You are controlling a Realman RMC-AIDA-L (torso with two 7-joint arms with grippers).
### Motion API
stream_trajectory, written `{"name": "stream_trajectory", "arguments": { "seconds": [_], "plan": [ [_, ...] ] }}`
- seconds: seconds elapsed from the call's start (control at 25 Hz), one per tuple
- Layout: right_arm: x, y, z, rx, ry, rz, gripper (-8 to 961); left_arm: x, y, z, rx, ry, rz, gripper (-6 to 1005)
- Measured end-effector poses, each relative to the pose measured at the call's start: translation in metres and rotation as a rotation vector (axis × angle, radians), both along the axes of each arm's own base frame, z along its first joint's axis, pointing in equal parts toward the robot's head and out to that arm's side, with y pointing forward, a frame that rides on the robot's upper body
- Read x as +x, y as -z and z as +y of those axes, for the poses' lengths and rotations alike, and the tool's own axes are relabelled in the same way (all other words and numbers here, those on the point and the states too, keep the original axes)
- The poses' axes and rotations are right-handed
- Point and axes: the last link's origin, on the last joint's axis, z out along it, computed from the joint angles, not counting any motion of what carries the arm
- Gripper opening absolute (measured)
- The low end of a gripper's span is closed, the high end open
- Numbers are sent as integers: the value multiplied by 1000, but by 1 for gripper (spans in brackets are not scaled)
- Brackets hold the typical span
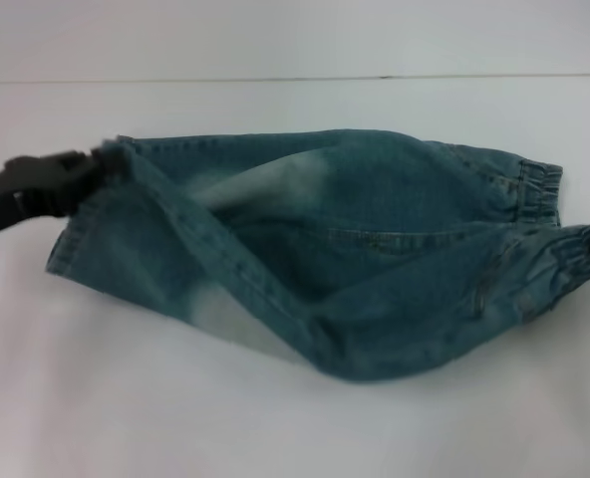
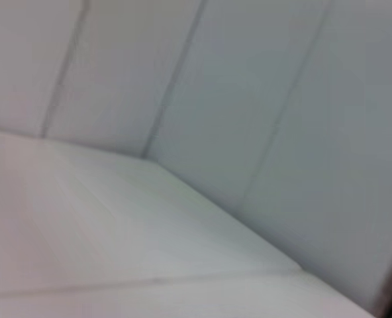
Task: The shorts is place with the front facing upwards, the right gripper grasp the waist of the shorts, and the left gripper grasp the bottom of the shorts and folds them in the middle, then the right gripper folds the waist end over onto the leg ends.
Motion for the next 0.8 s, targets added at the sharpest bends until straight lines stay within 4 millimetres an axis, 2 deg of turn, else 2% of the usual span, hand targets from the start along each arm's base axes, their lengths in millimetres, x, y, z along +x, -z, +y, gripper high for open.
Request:
{"name": "stream_trajectory", "arguments": {
  "seconds": [0.4,0.64,0.8],
  "plan": [
    [15,0,14,287,197,163,33,-17,-7,29,189,-145,-4,49],
    [18,16,28,404,293,196,34,-15,2,43,210,-164,26,47],
    [18,17,36,453,326,194,34,-11,5,51,210,-164,35,46]
  ]
}}
